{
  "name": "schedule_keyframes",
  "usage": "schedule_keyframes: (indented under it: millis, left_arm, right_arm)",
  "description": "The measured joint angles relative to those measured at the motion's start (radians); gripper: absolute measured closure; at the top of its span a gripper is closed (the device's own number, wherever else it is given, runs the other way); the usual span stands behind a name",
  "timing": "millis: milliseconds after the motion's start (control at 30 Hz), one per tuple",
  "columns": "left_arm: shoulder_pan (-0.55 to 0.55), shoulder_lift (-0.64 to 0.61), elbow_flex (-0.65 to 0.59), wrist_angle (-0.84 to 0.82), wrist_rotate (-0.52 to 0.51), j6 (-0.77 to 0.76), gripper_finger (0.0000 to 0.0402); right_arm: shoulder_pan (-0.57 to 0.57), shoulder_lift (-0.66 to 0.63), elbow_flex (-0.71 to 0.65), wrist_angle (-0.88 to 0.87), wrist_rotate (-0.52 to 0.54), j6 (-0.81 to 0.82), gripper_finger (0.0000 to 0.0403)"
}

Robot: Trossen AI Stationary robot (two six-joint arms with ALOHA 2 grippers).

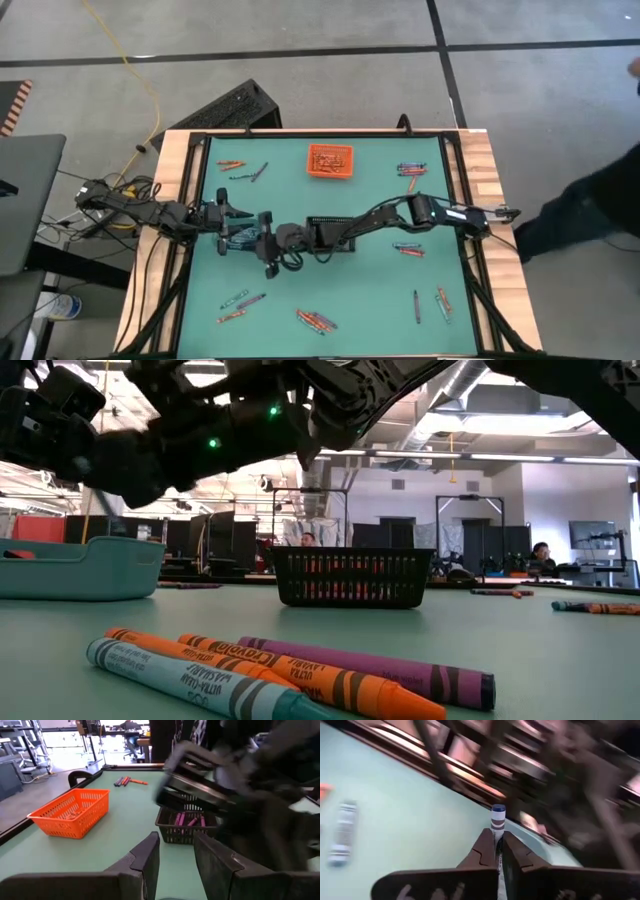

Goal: Sort crayons
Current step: Put the blue crayon into the light blue bin, then put the orange crayon into the orange bin

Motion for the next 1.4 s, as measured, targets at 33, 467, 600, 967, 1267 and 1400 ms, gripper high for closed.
schedule_keyframes:
  millis: [33, 467, 600, 967, 1267, 1400]
  left_arm:
    - [0.0, 0.0, 0.0, 0.0, 0.0, 0.0, 0.029]
    - [0.0, 0.0, 0.0, -0.001, 0.0, 0.0, 0.029]
    - [0.0, 0.0, 0.0, -0.001, 0.0, 0.0, 0.029]
    - [0.0, 0.0, 0.0, -0.002, 0.0, 0.0, 0.029]
    - [0.0, 0.0, 0.0, -0.002, 0.0, 0.0, 0.029]
    - [0.0, 0.0, 0.0, -0.002, 0.0, 0.0, 0.029]
  right_arm:
    - [-0.002, -0.002, 0.001, -0.006, 0.034, 0.011, 0.0384]
    - [-0.02, -0.008, 0.001, -0.134, 0.123, 0.177, 0.0311]
    - [-0.009, -0.065, -0.001, -0.23, 0.124, 0.155, 0.0285]
    - [0.103, -0.39, 0.001, -1.069, -0.056, 0.421, 0.0274]
    - [0.38, -0.648, -0.198, -1.563, -0.13, 0.907, 0.0281]
    - [0.533, -0.764, -0.383, -1.468, -0.128, 1.233, 0.0281]
